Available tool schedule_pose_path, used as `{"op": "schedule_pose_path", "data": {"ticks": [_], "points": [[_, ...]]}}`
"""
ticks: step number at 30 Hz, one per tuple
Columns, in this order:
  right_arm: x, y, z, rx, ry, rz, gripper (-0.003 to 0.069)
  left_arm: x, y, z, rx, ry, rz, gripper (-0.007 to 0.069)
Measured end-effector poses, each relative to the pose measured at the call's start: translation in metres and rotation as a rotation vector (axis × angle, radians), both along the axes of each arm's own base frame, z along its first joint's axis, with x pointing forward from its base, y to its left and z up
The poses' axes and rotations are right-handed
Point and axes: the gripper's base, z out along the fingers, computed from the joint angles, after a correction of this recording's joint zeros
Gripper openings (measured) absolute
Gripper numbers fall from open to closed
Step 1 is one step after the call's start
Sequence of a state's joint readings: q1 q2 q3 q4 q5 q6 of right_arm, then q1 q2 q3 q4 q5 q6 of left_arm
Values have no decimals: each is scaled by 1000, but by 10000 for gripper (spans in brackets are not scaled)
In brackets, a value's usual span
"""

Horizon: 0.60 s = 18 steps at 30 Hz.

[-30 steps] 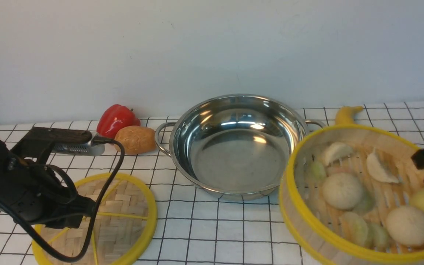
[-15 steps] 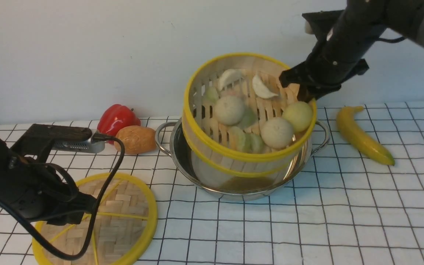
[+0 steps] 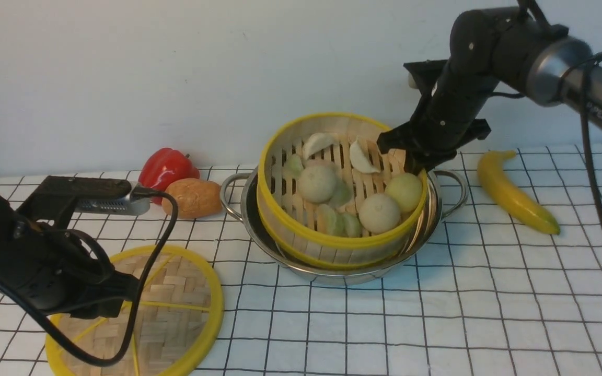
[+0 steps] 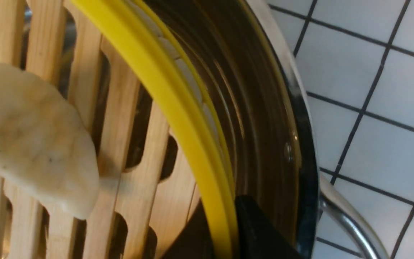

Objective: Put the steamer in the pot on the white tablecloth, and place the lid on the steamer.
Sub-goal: 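Place the bamboo steamer basket of food into the steel pot with the right gripper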

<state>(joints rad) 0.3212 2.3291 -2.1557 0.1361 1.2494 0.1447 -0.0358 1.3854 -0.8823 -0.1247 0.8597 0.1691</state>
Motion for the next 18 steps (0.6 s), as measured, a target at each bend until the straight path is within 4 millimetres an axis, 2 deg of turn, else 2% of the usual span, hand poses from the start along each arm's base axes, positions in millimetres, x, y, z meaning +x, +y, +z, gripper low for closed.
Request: {"op": "schedule_pose_path", "data": {"ticks": [10,18], "points": [[6,0,-27,-33,39,1,61,0,-1,0,-15,-2,1,243],[6,0,-28,-31,36,-2,65,0,-1,0,-17,-2,1,243]]}}
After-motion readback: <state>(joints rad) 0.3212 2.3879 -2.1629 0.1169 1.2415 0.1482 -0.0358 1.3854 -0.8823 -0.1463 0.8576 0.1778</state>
